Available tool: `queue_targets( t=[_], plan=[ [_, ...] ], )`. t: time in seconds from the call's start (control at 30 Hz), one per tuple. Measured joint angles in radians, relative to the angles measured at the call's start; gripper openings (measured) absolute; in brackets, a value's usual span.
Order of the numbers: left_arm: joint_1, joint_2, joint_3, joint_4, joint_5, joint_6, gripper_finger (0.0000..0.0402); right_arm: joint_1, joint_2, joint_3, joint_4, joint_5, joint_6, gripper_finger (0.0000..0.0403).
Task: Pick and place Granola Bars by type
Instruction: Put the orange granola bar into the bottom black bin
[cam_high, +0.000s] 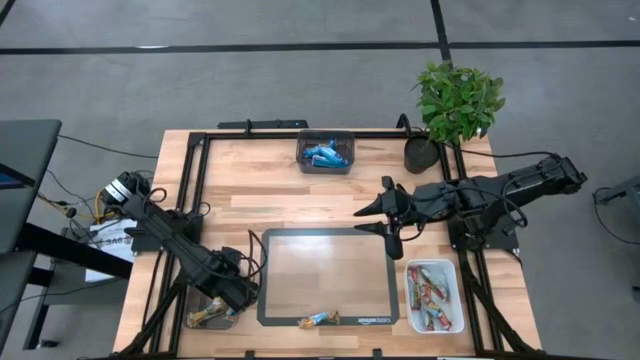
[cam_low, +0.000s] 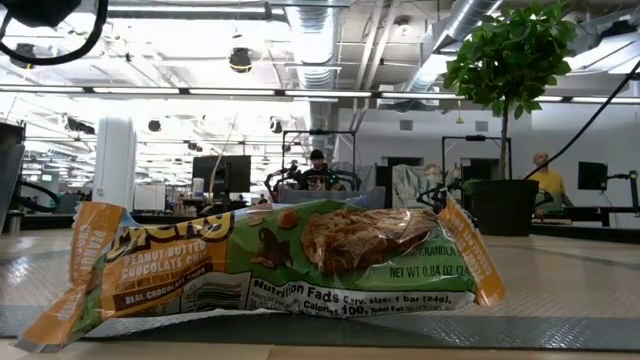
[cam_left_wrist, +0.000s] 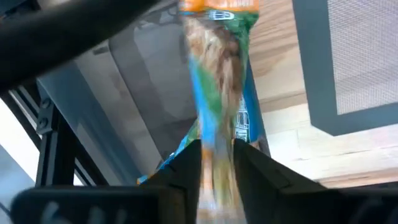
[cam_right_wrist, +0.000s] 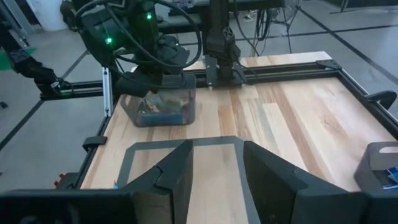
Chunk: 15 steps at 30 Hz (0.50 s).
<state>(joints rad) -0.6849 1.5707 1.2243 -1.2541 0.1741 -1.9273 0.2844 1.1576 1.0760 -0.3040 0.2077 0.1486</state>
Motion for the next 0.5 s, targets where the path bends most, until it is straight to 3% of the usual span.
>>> queue_targets(
  t=[0.27, 0.4, 0.5],
  plan=[
    [0.004, 0.0, 0.002, 0.005, -0.022, 0.046, 0.0168, 0.0, 0.0, 0.0, -0.001, 0.0, 0.0, 0.0132],
    [0.024, 0.0, 0.025, 0.179, -0.197, 0.125, 0.0176, 0.0, 0.0, 0.0, -0.002, -0.001, 0.0, 0.0132],
    [0.062, 0.001, 0.026, 0.388, -0.306, 0.28, 0.0171, 0.0, 0.0, 0.0, -0.002, -0.001, 0.0, 0.0132]
  ],
)
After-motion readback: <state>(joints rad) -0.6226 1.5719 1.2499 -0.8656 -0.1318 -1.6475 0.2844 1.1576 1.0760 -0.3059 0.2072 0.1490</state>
